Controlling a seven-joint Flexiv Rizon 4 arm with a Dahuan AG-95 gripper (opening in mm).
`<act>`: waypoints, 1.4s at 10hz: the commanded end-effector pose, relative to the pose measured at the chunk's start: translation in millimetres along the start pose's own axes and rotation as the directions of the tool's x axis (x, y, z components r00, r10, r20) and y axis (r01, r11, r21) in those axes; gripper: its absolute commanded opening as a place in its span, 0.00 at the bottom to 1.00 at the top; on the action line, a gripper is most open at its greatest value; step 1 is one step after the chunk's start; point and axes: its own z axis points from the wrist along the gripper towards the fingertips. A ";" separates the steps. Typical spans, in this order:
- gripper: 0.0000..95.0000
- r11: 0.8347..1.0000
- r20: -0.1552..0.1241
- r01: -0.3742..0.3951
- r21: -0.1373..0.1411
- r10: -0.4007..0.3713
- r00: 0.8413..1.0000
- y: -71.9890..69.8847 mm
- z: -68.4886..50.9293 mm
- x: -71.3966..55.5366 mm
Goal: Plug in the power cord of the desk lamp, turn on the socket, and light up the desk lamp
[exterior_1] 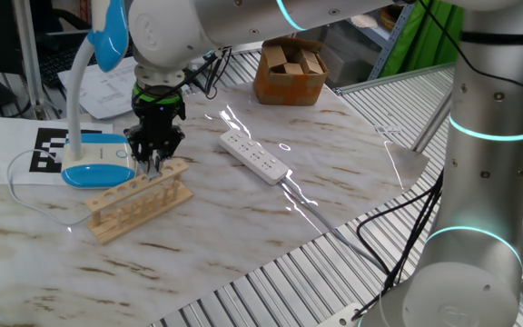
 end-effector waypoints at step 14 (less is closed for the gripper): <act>0.00 0.979 0.017 -0.201 -0.023 0.201 0.979 -9.0 -45.9 21.2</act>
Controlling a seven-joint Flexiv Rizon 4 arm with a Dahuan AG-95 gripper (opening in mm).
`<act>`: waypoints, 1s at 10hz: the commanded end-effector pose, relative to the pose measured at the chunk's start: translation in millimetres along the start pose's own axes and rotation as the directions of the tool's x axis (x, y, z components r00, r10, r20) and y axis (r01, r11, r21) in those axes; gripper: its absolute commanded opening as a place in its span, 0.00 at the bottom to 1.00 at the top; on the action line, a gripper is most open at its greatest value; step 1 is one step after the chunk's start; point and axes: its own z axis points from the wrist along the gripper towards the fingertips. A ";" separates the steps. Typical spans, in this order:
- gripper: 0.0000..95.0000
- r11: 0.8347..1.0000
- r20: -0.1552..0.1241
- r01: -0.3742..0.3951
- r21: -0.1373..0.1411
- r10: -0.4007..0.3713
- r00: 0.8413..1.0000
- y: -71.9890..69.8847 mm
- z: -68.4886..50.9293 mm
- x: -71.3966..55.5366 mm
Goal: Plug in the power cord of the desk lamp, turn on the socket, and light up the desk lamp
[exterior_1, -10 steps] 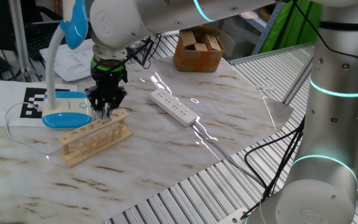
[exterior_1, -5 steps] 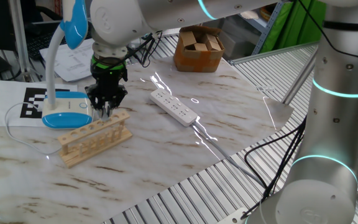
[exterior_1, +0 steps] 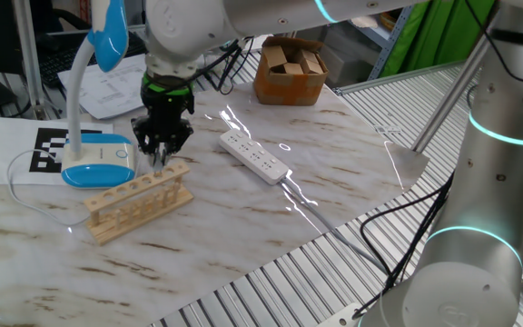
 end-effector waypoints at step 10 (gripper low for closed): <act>0.00 0.951 -0.010 -0.306 0.035 0.306 0.952 -72.7 -23.2 -50.8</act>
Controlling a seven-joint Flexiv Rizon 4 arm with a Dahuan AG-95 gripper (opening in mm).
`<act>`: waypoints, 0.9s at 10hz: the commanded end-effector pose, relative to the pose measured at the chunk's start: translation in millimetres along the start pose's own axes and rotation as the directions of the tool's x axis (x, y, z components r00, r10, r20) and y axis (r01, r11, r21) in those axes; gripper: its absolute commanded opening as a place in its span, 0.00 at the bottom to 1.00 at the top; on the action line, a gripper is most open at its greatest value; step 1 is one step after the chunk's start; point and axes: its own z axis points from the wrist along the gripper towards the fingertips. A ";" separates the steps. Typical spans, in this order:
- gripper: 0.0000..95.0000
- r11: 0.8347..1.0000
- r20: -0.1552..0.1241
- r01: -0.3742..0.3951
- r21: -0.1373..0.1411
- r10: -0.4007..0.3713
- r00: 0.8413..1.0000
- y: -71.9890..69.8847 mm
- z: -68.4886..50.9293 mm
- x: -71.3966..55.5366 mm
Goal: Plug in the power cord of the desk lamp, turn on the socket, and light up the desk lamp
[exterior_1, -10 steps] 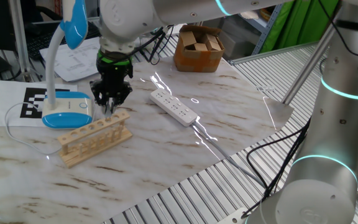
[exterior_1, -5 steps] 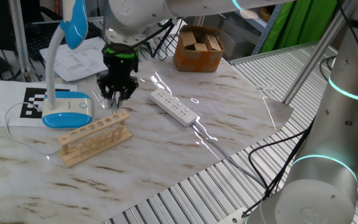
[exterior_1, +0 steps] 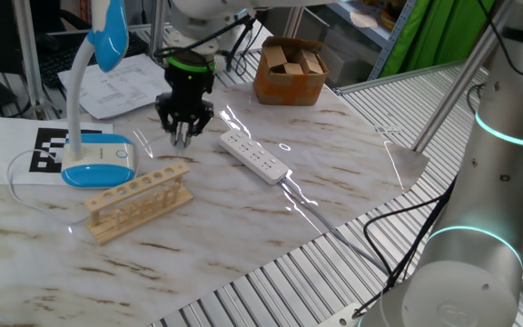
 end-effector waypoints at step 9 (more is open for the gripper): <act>0.00 0.955 0.052 -0.293 0.042 0.291 0.955 -59.6 25.3 -78.8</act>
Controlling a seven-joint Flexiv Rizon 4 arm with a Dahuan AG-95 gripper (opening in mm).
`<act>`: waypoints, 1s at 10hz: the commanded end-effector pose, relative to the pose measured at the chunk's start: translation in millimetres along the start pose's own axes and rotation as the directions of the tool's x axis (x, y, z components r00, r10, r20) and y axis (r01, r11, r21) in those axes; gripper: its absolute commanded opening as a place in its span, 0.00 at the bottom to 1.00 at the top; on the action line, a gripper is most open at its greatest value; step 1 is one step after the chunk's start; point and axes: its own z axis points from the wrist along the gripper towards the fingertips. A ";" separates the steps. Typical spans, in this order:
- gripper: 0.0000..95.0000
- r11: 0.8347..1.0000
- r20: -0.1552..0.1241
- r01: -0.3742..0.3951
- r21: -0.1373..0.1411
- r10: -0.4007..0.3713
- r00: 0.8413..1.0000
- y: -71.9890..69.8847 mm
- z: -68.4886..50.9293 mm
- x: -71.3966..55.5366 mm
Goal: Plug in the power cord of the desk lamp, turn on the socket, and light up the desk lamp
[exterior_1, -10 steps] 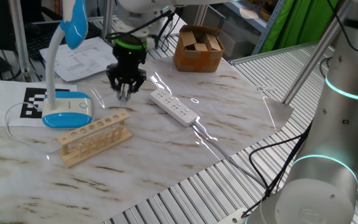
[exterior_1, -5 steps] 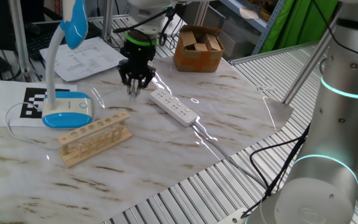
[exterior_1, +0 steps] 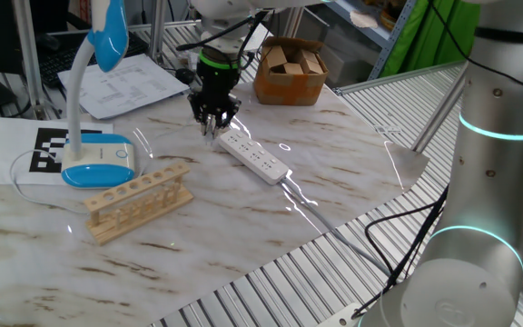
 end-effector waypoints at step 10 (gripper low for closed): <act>0.00 0.996 0.007 -0.085 0.007 0.085 0.996 -1.2 0.4 -6.7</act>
